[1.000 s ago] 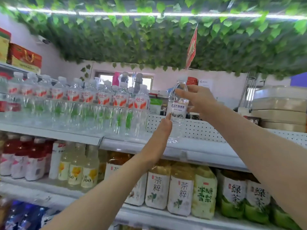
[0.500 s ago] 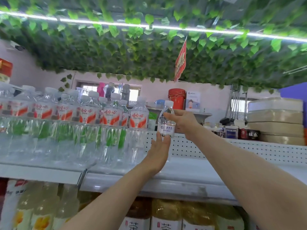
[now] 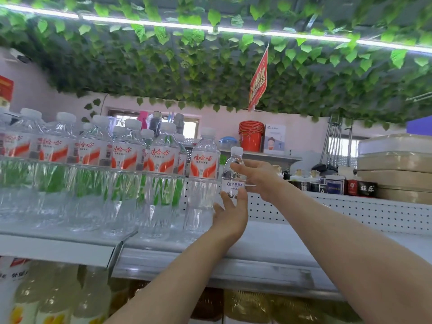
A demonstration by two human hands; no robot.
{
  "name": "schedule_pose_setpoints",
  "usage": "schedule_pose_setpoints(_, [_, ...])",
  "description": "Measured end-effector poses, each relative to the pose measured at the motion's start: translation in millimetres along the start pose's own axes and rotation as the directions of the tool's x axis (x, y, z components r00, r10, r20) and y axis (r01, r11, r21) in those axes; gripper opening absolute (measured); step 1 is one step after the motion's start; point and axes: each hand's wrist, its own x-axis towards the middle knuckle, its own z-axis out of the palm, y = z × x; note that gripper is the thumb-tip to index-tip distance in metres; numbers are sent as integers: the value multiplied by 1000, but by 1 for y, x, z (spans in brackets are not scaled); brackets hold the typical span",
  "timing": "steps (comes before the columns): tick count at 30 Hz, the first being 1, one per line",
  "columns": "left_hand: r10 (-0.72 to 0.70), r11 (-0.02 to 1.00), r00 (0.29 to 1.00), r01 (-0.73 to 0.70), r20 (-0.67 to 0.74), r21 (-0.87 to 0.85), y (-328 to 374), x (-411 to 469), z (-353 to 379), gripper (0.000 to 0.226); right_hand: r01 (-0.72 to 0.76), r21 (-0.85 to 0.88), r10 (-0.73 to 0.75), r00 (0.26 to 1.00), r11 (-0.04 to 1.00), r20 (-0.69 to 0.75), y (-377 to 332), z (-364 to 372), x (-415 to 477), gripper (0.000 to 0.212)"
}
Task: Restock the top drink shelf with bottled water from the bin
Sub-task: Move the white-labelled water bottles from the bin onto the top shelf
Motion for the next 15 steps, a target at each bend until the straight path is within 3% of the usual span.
schedule_pose_setpoints(5, [-11,1000,1000,11,-17,-7,-3,2,1,82,-25,-51,28,998,998,50,0,5,5,39])
schedule_pose_setpoints(10, [4,1000,1000,-3,-21,18,-5,7,1,82,-34,-63,39,996,997,80,2,2,7,30])
schedule_pose_setpoints(15, [7,999,999,-5,-38,44,-7,8,5,84,-26,-70,31,998,997,59,2,6,2,44])
